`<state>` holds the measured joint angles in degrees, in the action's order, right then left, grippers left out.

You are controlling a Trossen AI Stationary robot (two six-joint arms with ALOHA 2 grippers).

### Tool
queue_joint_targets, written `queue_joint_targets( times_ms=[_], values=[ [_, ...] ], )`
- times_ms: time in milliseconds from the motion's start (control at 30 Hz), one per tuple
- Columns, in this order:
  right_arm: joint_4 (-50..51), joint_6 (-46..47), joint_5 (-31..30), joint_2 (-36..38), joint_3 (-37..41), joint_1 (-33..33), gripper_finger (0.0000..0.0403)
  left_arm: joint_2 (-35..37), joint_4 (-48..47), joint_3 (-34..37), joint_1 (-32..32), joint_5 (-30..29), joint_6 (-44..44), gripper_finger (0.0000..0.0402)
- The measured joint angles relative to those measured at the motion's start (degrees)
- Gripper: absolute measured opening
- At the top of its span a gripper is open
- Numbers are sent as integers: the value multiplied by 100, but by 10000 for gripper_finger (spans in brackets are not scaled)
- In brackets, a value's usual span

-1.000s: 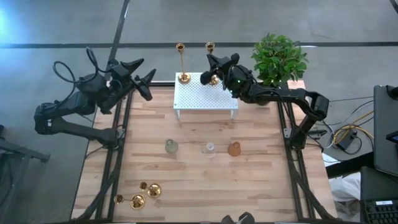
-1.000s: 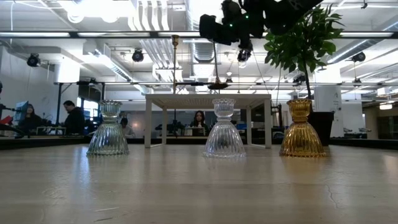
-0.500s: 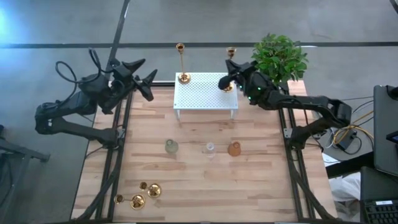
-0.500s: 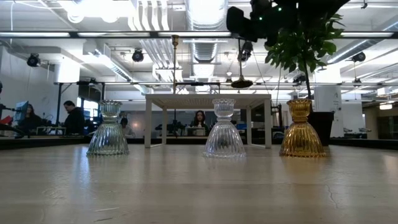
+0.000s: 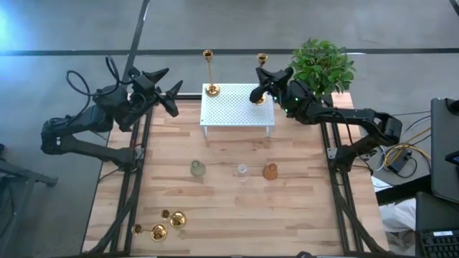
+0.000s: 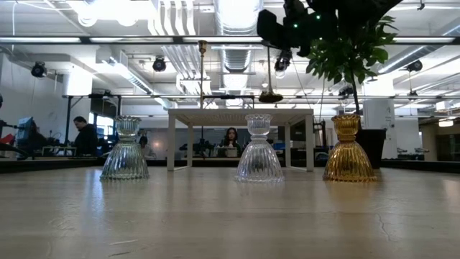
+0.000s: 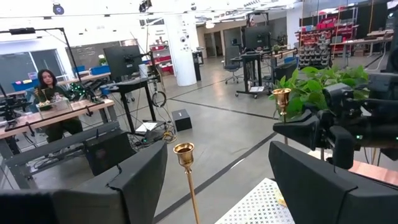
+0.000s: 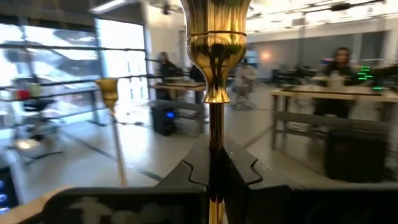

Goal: Pick & Place candle stick holders
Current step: Align the gold candle holder with the other gold candle holder on the shelf

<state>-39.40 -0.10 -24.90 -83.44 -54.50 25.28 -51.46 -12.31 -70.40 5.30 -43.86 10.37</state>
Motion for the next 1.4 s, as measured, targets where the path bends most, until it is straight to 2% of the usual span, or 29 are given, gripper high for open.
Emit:
queue_joint_targets(
  times_ms=[300, 633, 767, 967, 1167, 1400],
  values=[
    [899, -57, 1091, -647, -1072, 207, 8, 4, -7, 0, 0, 0, 0, 287],
    [827, 293, 1892, -1231, -1536, 541, 8, 55, -15, 1, 0, 2, 0, 287],
    [573, 505, 2484, -1338, -1547, 623, 8, 71, -13, 0, 0, 0, 87, 287],
    [571, 505, 2480, -1385, -1556, 675, 8, 72, -13, -1, 0, 0, 159, 287],
    [535, 415, 1764, -1366, -1556, 662, 8, 70, -15, -1, 0, 1, 162, 287],
    [290, 341, 1569, -1413, -1556, 678, 8, 70, -13, 1, 0, 2, 162, 287]
  ],
)
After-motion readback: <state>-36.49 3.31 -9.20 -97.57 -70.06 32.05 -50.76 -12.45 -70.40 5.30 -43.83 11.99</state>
